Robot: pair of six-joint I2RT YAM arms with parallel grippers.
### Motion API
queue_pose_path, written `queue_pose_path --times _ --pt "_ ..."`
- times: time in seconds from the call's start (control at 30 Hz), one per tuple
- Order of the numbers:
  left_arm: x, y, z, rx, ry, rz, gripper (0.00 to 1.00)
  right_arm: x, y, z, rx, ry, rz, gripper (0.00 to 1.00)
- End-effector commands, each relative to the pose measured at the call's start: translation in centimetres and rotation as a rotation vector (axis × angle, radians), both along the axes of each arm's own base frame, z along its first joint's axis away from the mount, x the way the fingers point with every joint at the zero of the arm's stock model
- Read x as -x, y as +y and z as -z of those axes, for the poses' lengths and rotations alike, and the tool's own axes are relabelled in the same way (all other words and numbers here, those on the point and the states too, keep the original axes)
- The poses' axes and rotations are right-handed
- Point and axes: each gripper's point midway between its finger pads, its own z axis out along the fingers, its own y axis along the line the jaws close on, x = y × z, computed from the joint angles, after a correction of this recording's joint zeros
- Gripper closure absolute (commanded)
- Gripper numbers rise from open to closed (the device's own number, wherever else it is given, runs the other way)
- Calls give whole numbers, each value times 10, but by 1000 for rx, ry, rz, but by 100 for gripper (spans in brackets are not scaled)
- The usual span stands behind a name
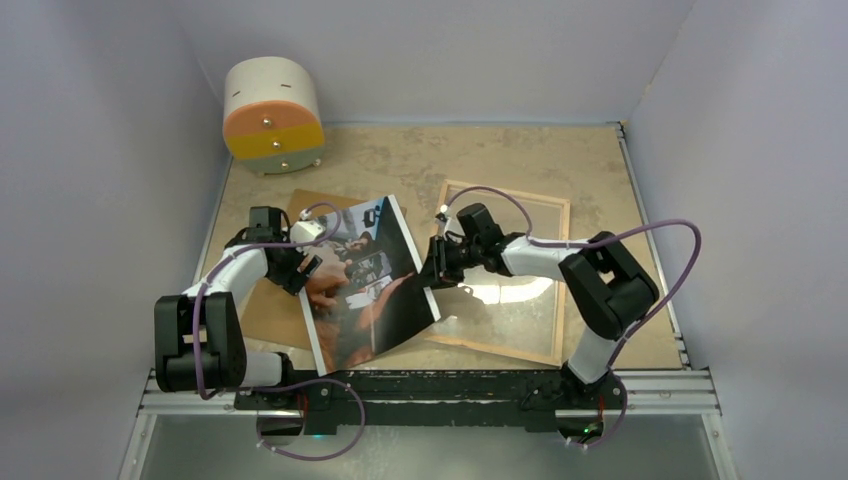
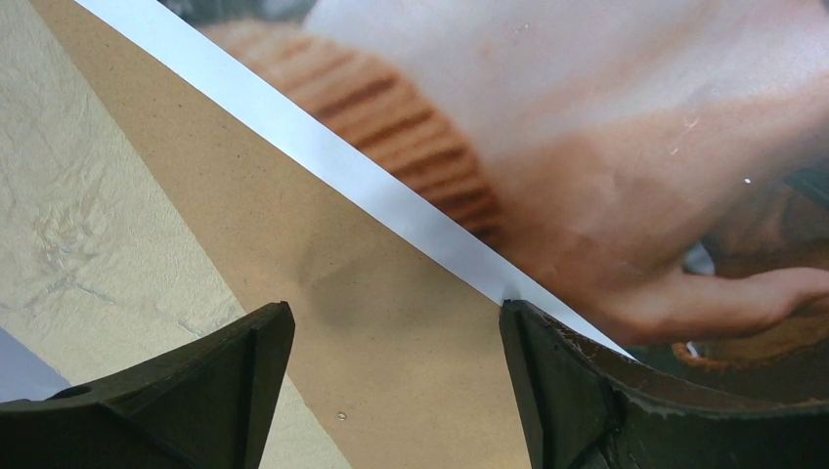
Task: Put the photo into the frame
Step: Pick up the photo at the center of the board, then turn over the photo from the photo frame.
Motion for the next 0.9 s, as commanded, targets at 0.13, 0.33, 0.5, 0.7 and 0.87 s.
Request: queue_pose_path --times 0.13,0.33,0.5,0.7,0.87 --pt "-2 -2 16 -1 9 -7 18 -8 10 5 -9 23 -6 83" --pt "-27 -1 -29 6 -73 -34 7 -21 11 -44 -12 -105 -16 100" --pt "-63 2 -103 18 -217 -98 6 -48 -20 -112 62 -306 77 100" --pt "-83 -6 -142 80 -250 -121 4 -92 -144 -202 446 -573 414 100" --pt "-80 -12 -138 107 -248 -98 4 -88 -244 -298 720 -807 721 100"
